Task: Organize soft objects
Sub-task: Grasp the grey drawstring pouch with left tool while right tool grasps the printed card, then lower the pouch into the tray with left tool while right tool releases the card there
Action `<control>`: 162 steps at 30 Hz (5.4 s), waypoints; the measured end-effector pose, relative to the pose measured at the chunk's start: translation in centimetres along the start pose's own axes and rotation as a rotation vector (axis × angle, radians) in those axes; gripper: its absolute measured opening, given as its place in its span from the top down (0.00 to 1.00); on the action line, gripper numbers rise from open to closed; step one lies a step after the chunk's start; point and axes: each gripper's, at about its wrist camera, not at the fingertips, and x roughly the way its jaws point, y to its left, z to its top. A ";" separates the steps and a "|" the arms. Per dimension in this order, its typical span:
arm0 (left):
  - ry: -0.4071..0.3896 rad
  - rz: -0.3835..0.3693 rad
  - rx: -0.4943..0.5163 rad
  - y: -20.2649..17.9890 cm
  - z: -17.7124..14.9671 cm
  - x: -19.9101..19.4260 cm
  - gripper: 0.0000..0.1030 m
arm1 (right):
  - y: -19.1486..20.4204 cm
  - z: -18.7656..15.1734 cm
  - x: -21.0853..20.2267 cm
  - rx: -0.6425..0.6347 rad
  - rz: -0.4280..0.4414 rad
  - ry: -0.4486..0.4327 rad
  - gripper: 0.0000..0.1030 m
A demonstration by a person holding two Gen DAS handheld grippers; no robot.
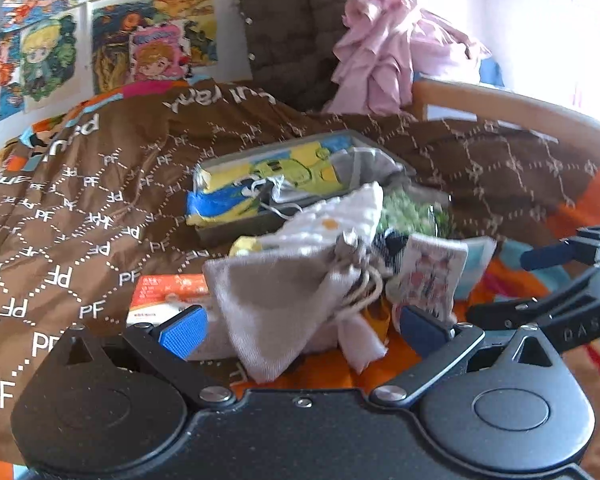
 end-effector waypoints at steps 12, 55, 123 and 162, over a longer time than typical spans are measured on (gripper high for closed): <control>0.028 0.039 0.198 0.0 -1.5 3.0 0.03 | -1.2 0.4 2.5 0.177 0.158 -0.001 0.04; 0.069 0.174 0.322 -2.9 -0.5 6.3 0.95 | 0.1 0.9 4.2 0.120 0.144 -0.044 0.86; -0.076 0.031 -0.217 -1.1 15.8 23.2 0.96 | -14.0 14.2 14.8 0.273 0.194 -0.427 0.86; 0.062 0.036 -0.279 -1.6 14.5 26.5 0.85 | -16.4 13.6 17.4 0.444 0.154 -0.230 0.43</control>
